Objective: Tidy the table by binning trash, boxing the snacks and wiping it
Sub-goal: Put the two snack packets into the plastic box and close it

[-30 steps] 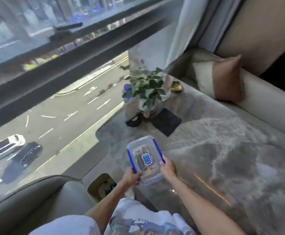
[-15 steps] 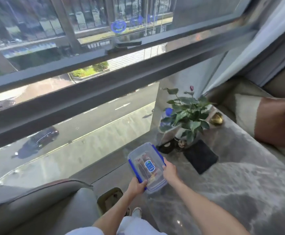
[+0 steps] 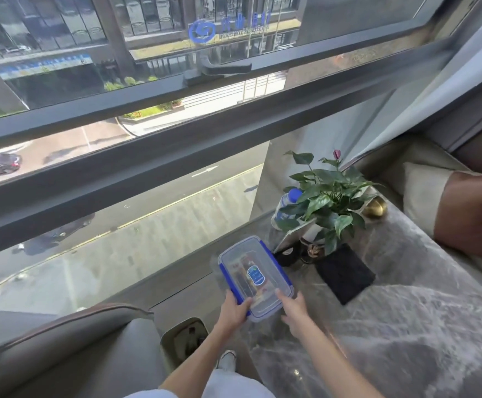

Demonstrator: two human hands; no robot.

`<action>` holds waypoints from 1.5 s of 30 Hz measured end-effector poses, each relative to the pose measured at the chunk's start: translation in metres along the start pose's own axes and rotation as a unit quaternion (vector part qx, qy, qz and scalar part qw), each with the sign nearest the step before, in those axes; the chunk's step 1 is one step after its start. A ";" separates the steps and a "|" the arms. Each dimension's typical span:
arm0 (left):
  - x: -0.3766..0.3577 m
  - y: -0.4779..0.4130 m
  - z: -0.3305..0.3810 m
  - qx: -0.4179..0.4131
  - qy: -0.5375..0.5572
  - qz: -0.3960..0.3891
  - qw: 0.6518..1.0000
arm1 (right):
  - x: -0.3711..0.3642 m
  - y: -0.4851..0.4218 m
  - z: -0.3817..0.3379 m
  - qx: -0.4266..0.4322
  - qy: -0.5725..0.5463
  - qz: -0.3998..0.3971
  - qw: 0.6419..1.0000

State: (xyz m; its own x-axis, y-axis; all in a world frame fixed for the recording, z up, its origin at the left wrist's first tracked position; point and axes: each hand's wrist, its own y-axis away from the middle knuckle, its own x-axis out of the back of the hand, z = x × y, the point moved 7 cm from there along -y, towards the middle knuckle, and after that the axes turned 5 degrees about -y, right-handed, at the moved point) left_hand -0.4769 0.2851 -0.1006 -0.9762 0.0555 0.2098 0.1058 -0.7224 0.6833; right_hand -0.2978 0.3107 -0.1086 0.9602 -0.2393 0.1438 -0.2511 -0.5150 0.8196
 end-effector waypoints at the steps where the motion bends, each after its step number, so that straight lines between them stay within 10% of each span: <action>1: -0.001 0.000 0.001 -0.007 0.010 0.000 1.000 | -0.005 0.000 0.008 -0.032 -0.027 -0.020 0.999; 18: 0.010 -0.004 0.020 -0.052 0.018 0.069 0.996 | -0.008 0.008 -0.011 0.044 0.092 -0.027 0.994; 23: 0.011 -0.001 0.030 -0.122 -0.348 0.137 0.919 | -0.015 0.042 -0.026 0.381 0.592 0.030 0.709; 25: 0.001 -0.002 0.029 -0.128 -0.446 0.102 0.880 | -0.017 0.043 -0.017 0.370 0.640 0.006 0.674; 40: -0.003 0.009 0.035 -0.090 -0.572 0.036 0.814 | -0.010 0.046 -0.025 0.294 0.706 -0.040 0.643; 45: -0.010 0.031 0.052 -0.153 -0.584 0.082 0.793 | 0.011 0.063 -0.037 0.375 0.613 -0.046 0.694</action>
State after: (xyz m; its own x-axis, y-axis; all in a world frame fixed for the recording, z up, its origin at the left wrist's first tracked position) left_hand -0.4539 0.2981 -0.0454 -0.0943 0.4159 0.9045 -0.0119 -0.9090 0.4167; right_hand -0.2982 0.3056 -0.0347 0.2431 0.4657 0.8509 0.2673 -0.8754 0.4028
